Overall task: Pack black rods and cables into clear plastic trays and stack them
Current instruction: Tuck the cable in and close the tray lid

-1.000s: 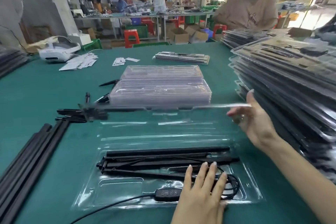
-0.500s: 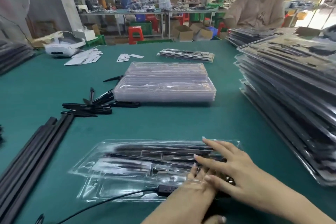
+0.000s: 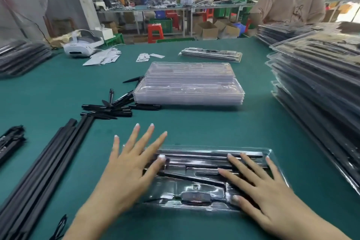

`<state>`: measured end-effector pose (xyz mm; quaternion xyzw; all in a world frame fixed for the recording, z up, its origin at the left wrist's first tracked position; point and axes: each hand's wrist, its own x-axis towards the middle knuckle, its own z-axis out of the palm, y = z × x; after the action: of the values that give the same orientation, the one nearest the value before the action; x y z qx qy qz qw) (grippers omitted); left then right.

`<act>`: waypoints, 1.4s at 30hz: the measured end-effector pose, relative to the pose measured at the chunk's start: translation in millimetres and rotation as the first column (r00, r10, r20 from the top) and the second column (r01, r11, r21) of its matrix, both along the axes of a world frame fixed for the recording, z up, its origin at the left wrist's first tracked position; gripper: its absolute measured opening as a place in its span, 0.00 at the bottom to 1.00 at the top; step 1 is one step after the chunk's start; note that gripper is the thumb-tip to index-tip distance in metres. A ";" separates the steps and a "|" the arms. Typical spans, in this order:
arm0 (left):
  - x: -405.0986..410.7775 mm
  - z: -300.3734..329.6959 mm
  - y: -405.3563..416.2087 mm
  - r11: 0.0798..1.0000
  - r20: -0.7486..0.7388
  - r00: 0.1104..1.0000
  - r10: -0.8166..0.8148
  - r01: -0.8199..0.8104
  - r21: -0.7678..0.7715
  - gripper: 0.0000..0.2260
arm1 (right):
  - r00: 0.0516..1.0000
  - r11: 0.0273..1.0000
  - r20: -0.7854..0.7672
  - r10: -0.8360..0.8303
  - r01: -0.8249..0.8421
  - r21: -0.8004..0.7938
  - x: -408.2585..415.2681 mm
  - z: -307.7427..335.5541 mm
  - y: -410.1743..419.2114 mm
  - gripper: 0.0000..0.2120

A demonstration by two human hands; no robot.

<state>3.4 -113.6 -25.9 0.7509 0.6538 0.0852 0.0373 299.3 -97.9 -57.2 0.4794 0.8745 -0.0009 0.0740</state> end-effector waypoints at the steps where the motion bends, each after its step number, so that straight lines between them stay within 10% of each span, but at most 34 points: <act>1: -3.5 -13.2 7.5 0.997 -0.087 0.996 0.018 -0.025 -0.071 0.23 | 1.000 1.000 0.012 0.001 -0.001 -0.001 0.1 -0.6 0.8 0.25; 17: -10.8 -48.9 18.8 0.991 -0.031 1.000 -0.007 0.003 -0.137 0.19 | 0.993 0.992 -0.117 -0.005 -0.009 -0.125 -4.4 -15.5 32.6 0.29; 26: 123.6 -43.8 58.3 0.970 0.084 0.967 -0.241 0.244 -0.017 0.25 | 0.984 0.992 -0.177 -0.004 -0.018 -0.122 -2.4 -21.7 35.1 0.33; 34: 126.9 -59.2 63.5 0.961 -0.021 0.962 -0.272 0.270 -0.056 0.22 | 0.714 0.908 -0.649 -0.262 -0.045 -0.416 32.5 14.4 56.6 0.28; 37: 126.4 -59.7 62.8 0.958 0.003 0.959 -0.285 0.285 -0.040 0.21 | 0.894 0.987 -0.437 -0.097 0.029 -0.160 52.0 30.3 66.0 0.37; 42: 127.1 -55.1 62.7 0.953 0.022 0.954 -0.299 0.299 -0.050 0.21 | 0.997 0.930 -0.056 -0.053 0.029 -0.366 54.8 44.8 71.9 0.57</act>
<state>130.5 -51.0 -81.0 0.8394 0.5343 0.0665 0.0742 354.0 -26.0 -12.4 0.4751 0.8508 -0.1805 0.1334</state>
